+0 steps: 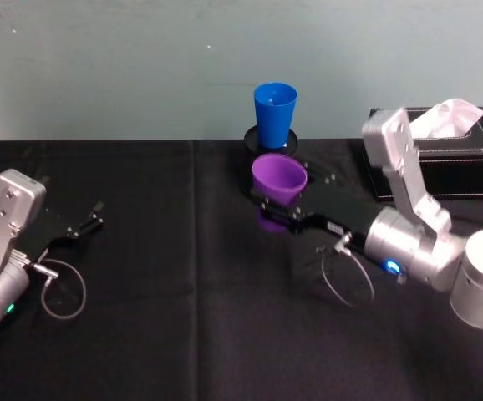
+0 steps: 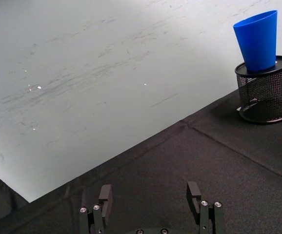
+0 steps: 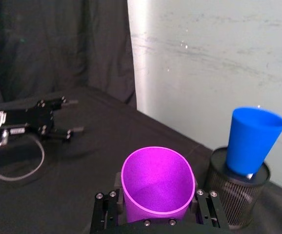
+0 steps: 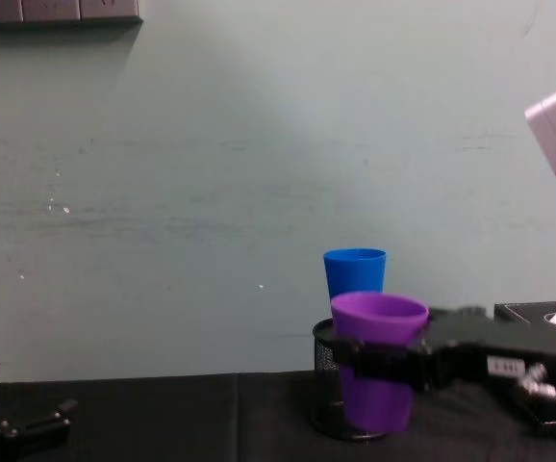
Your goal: Pick up one cup with a gripper and tap it against the other cup.
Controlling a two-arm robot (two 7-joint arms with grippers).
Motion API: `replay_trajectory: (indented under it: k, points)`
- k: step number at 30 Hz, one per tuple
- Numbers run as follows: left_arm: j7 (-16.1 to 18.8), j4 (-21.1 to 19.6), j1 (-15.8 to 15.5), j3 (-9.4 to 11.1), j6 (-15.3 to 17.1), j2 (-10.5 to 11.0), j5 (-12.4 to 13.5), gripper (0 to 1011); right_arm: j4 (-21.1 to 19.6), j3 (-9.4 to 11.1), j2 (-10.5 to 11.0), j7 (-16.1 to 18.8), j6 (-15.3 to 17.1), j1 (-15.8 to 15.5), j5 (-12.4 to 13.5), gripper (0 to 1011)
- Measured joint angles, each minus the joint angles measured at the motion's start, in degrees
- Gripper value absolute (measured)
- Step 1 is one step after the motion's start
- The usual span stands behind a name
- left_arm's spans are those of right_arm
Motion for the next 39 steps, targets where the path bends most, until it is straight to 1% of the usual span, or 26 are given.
replay_trajectory:
  k: [1,2,4,5,8,11,14,16,24,29,33,39]
  points:
    - [0.0,0.0,0.0,0.0,0.0,0.0,0.0,1000,0.0,0.0,0.0,0.0,0.0,0.0,0.0,723]
    - [0.0,0.0,0.0,0.0,0.0,0.0,0.0,1000,-0.17,-0.13,0.14,-0.44,-0.73,-0.94,-0.36,723]
    - [0.0,0.0,0.0,0.0,0.0,0.0,0.0,1000,-0.2,-0.23,0.17,-1.04,-1.66,-1.83,-0.9,723]
    - [0.0,0.0,0.0,0.0,0.0,0.0,0.0,1000,-0.06,-0.35,0.13,-1.69,-2.57,-2.68,-1.59,723]
    - [0.0,0.0,0.0,0.0,0.0,0.0,0.0,1000,0.9,-0.65,-0.2,-2.72,-3.87,-3.71,-3.27,723]
    - [0.0,0.0,0.0,0.0,0.0,0.0,0.0,1000,1.78,-0.84,-0.62,-3.26,-4.47,-4.23,-4.54,723]
    - [0.0,0.0,0.0,0.0,0.0,0.0,0.0,1000,2.62,-0.91,-1.06,-3.68,-3.69,-4.49,-5.36,724]
    - [0.0,0.0,0.0,0.0,0.0,0.0,0.0,1000,3.24,-0.85,-1.5,-4.15,-2.39,-4.64,-5.76,723]
    - [0.0,0.0,0.0,0.0,0.0,0.0,0.0,1000,4.87,0.12,-3.13,-5.38,0.31,-5.15,-6.28,723]
    - [0.0,0.0,0.0,0.0,0.0,0.0,0.0,1000,5.15,0.58,-3.65,-5.44,0.68,-5.29,-6.47,723]
    - [0.0,0.0,0.0,0.0,0.0,0.0,0.0,1000,5.41,0.93,-3.82,-4.88,0.07,-5.35,-6.6,723]
    - [0.0,0.0,0.0,0.0,0.0,0.0,0.0,1000,5.39,0.86,-3.79,-4.89,0.1,-5.35,-6.59,723]
